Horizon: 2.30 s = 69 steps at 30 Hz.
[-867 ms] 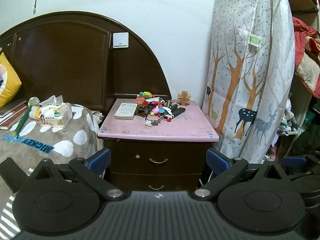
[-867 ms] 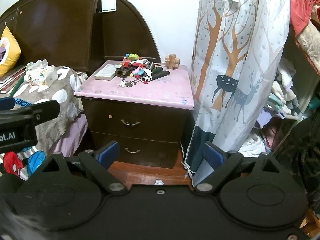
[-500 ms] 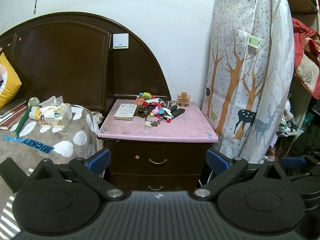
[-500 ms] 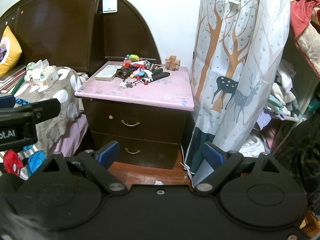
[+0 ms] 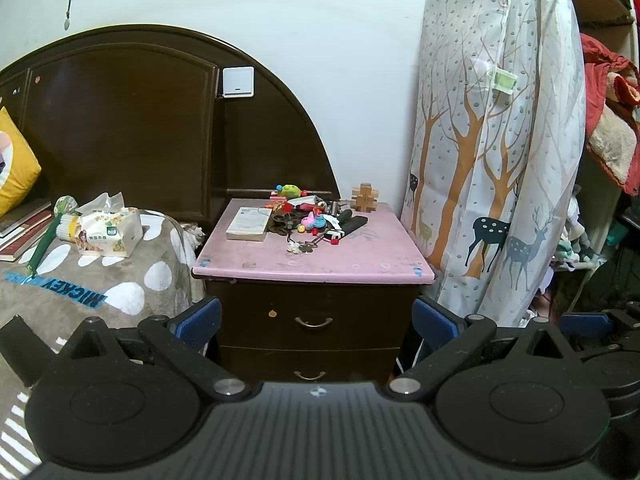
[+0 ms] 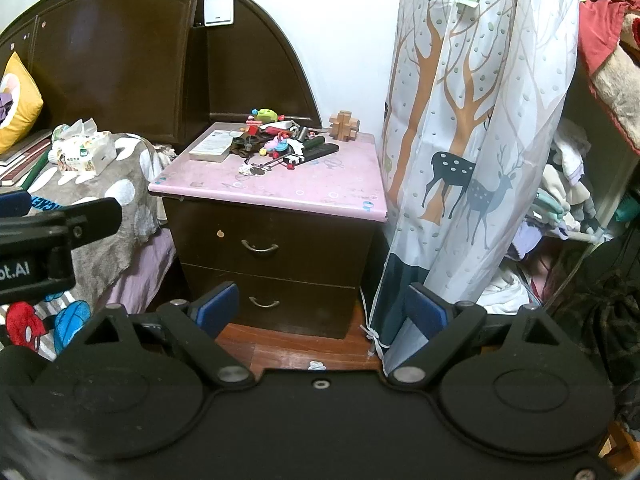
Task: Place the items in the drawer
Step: 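Move both tools toward the pink-topped nightstand, then hook the right gripper on the top drawer handle and pull it open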
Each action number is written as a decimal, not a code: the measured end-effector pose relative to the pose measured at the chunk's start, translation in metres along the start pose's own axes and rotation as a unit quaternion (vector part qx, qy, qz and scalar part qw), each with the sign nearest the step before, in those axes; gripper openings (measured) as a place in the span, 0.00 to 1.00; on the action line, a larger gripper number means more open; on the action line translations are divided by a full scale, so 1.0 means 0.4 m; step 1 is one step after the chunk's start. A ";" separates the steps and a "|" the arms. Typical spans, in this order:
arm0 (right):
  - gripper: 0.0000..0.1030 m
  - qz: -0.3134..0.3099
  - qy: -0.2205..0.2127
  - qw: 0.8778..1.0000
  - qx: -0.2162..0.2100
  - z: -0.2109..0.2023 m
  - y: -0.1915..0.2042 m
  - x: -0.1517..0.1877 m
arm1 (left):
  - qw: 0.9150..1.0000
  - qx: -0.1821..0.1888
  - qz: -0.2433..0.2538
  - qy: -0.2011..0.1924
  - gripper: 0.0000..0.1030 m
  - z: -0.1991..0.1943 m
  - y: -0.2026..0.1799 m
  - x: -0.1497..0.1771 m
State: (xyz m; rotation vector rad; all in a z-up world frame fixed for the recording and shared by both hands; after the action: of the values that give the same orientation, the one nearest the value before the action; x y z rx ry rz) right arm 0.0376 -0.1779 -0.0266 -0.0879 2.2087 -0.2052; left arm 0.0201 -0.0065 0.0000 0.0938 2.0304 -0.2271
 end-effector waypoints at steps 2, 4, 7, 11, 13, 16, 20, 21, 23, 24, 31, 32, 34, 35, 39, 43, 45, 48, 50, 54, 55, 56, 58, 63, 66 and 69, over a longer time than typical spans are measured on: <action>0.89 0.000 -0.001 1.000 0.000 0.002 0.001 0.000 | 1.000 0.000 0.000 0.001 0.99 0.004 -0.001 -0.004; 0.89 -0.001 -0.001 1.000 0.001 0.003 0.001 0.001 | 1.000 0.001 0.000 0.002 0.99 0.010 -0.001 -0.009; 0.89 0.000 -0.001 1.000 0.001 0.002 0.002 -0.002 | 1.000 0.001 0.000 0.002 0.99 0.020 -0.001 -0.017; 0.89 -0.001 -0.001 1.000 0.000 0.004 0.004 0.002 | 1.000 0.002 -0.003 -0.001 0.99 0.015 0.003 0.003; 0.89 -0.001 0.001 1.000 -0.004 0.008 0.001 0.000 | 1.000 0.003 -0.003 -0.002 0.99 0.009 0.005 0.018; 0.89 -0.006 0.006 1.000 -0.011 0.018 0.006 0.001 | 1.000 0.004 -0.003 0.000 0.99 0.014 0.008 0.015; 0.89 -0.026 0.003 1.000 -0.015 0.036 0.022 0.000 | 1.000 0.004 -0.009 0.001 0.99 0.025 0.021 0.012; 0.89 -0.030 0.000 0.999 -0.014 0.039 0.025 -0.002 | 1.000 0.004 -0.010 0.002 0.99 0.029 0.026 0.010; 0.89 -0.038 -0.008 0.999 -0.014 0.047 0.032 -0.004 | 1.000 0.003 -0.012 0.003 0.99 0.037 0.036 0.008; 0.89 -0.042 -0.011 0.999 -0.013 0.050 0.036 -0.005 | 1.000 0.003 -0.012 0.004 0.99 0.049 0.037 0.007; 0.92 -0.024 -0.016 0.999 -0.037 0.117 0.036 -0.026 | 1.000 0.001 -0.021 0.004 0.99 0.122 0.076 -0.008; 0.93 -0.018 -0.014 0.999 -0.047 0.129 0.033 -0.032 | 1.000 0.001 -0.022 0.004 0.99 0.134 0.084 -0.011; 0.98 -0.011 -0.012 0.998 -0.065 0.152 0.031 -0.044 | 1.000 0.001 -0.025 0.003 0.99 0.158 0.098 -0.017; 0.98 -0.016 -0.016 0.998 -0.065 0.161 0.033 -0.050 | 1.000 0.001 -0.027 0.002 0.99 0.170 0.105 -0.020; 0.98 -0.050 -0.015 0.998 -0.046 0.215 0.053 -0.080 | 0.999 -0.004 -0.036 -0.006 0.99 0.237 0.134 -0.040; 0.98 -0.078 0.000 0.996 -0.037 0.283 0.071 -0.109 | 0.999 -0.010 -0.045 -0.016 0.99 0.306 0.162 -0.061; 0.98 -0.086 0.008 0.996 -0.036 0.318 0.078 -0.121 | 0.998 -0.012 -0.050 -0.020 0.99 0.341 0.176 -0.071; 0.98 -0.096 0.015 0.994 -0.042 0.368 0.089 -0.134 | 0.997 -0.014 -0.065 -0.030 0.99 0.376 0.193 -0.057; 0.97 -0.112 0.013 0.993 -0.037 0.401 0.102 -0.138 | 0.996 -0.013 -0.080 -0.036 0.99 0.395 0.205 -0.033; 0.96 -0.137 0.016 0.990 -0.039 0.472 0.124 -0.139 | 0.994 -0.012 -0.094 -0.047 0.99 0.456 0.237 0.005; 0.96 -0.146 0.015 0.988 -0.038 0.489 0.131 -0.136 | 0.995 -0.013 -0.087 -0.053 0.99 0.470 0.243 0.013; 0.96 -0.155 0.013 0.987 -0.038 0.504 0.139 -0.133 | 0.995 -0.011 -0.080 -0.058 0.99 0.481 0.250 0.018; 0.95 -0.177 0.008 0.983 -0.037 0.536 0.157 -0.127 | 0.995 0.000 -0.080 -0.058 0.99 0.501 0.275 0.025; 0.95 -0.260 -0.020 0.965 -0.033 0.605 0.222 -0.096 | 0.995 0.004 -0.091 -0.048 0.99 0.534 0.324 0.039; 0.94 -0.312 -0.039 0.948 -0.036 0.645 0.266 -0.076 | 0.994 0.006 -0.098 -0.042 0.99 0.552 0.353 0.048; 0.49 -0.363 -0.048 0.930 -0.040 0.694 0.311 -0.055 | 0.994 0.008 -0.104 -0.036 0.99 0.571 0.382 0.057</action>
State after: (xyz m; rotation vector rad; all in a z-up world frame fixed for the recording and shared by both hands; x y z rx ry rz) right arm 0.2739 -0.0846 -0.1956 -0.9458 1.9941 -0.5020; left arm 0.2350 0.0963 -0.1387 -0.1159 1.9675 -0.3718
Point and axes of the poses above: each gripper's, at about its wrist camera, not at the fingertips, and z roughly the way its jaws point, y to its left, x to its underside, the point moved 2 cm from there along z, roughly the way its jaws point, and after that the axes turned 10 degrees about x, right-handed, at the moved point
